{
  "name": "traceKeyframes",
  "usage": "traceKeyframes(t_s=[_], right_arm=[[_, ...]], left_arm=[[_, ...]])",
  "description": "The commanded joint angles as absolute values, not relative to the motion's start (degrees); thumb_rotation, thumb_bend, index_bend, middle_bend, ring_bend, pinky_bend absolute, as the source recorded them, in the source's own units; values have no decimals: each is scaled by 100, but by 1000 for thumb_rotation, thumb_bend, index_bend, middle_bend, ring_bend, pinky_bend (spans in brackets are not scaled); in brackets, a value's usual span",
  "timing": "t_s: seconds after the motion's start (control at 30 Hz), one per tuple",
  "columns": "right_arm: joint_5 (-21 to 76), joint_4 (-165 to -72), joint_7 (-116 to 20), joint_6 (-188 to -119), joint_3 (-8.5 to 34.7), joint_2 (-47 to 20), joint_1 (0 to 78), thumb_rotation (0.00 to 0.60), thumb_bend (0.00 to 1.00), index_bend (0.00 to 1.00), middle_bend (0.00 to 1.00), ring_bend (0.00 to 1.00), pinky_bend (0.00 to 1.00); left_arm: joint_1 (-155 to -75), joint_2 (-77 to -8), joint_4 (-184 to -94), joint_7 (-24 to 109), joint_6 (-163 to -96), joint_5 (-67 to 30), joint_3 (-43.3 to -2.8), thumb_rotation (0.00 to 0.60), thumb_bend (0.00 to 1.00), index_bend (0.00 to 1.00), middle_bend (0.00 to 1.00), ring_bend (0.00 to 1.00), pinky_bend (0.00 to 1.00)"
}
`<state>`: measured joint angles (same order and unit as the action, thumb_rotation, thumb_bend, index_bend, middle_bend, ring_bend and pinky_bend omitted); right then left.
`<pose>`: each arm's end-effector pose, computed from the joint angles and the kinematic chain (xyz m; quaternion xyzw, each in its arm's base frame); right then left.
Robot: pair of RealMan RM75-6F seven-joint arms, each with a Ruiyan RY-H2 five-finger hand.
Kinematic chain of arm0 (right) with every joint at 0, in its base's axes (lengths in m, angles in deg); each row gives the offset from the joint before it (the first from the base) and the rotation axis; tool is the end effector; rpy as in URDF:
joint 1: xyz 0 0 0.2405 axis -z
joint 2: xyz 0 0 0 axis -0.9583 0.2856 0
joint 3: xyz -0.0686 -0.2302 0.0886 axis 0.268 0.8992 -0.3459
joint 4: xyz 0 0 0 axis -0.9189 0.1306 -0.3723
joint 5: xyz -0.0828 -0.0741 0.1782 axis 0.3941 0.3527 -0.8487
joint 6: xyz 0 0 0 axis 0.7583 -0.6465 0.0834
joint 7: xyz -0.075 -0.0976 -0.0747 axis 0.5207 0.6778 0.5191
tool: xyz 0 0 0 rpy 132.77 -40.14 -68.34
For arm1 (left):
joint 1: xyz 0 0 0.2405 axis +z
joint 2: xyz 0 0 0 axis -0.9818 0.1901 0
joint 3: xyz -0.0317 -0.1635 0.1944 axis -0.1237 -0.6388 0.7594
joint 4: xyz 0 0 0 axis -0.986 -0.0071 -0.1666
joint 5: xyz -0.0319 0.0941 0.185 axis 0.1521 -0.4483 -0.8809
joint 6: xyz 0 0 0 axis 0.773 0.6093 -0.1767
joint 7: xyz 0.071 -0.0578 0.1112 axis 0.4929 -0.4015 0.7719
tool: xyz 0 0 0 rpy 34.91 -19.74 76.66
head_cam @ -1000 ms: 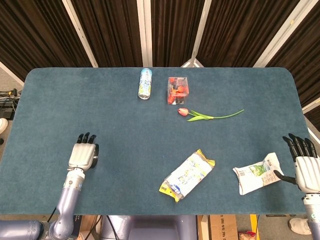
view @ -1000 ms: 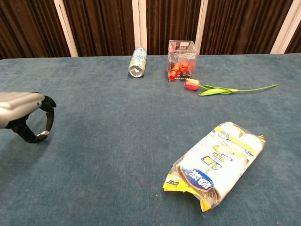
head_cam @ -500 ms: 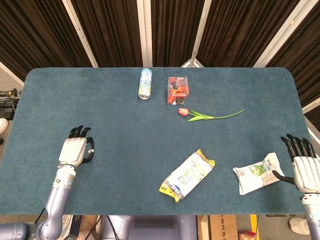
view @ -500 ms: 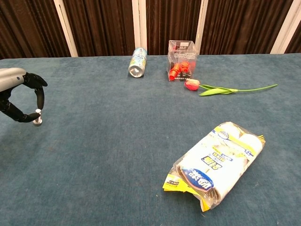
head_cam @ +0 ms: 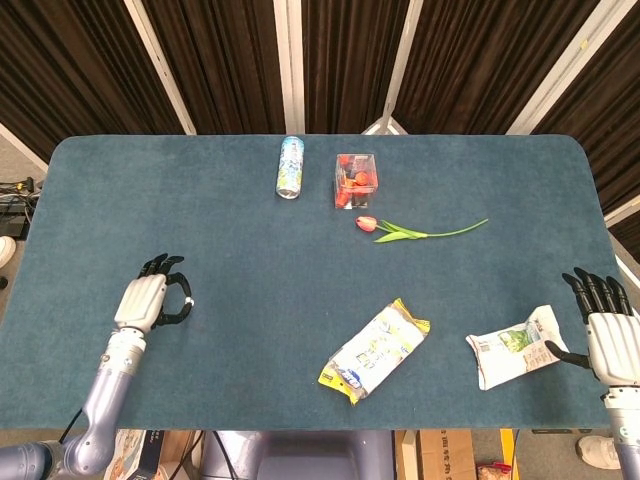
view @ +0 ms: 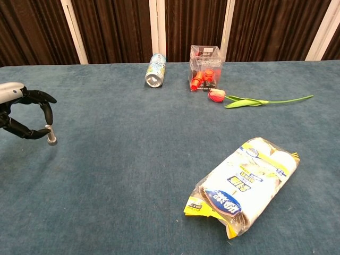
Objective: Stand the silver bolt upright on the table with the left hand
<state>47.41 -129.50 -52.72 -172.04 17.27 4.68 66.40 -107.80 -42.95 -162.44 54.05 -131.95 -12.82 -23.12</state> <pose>-0.3309 -0.2068 0.1724 0.5764 -0.3862 0.3985 0.5999 -0.2179 0.2876 0.0222 -0.5848 -0.5426 -0.3824 0.4662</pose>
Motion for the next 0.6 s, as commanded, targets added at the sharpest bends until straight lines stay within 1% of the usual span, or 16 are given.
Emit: traceKeyframes(t_s=[0.03,0.3,0.6], right_arm=[[4740,-12945,-5273,-17210,1728,464,6644,600,104,139,96,86,0],[4742,-12930,-5282,-17215,1723,454,6641,600,103,139,96,86,0],[4743,-12938,-5278,-17196,1732,451,6636,600,104,139,96,86,0]], left_arm=[[-10666,-4296,-15878,4732,-12841,-1550,-2299,600,525,571,122,0,0],[-10556,-4278,-15486,3822,-12562,-1993,-2259,600,524,571,122,0,0],[-10522,-4241,-15262,3600,-12383,-2176,-2175,600,523,572,121,0,0]])
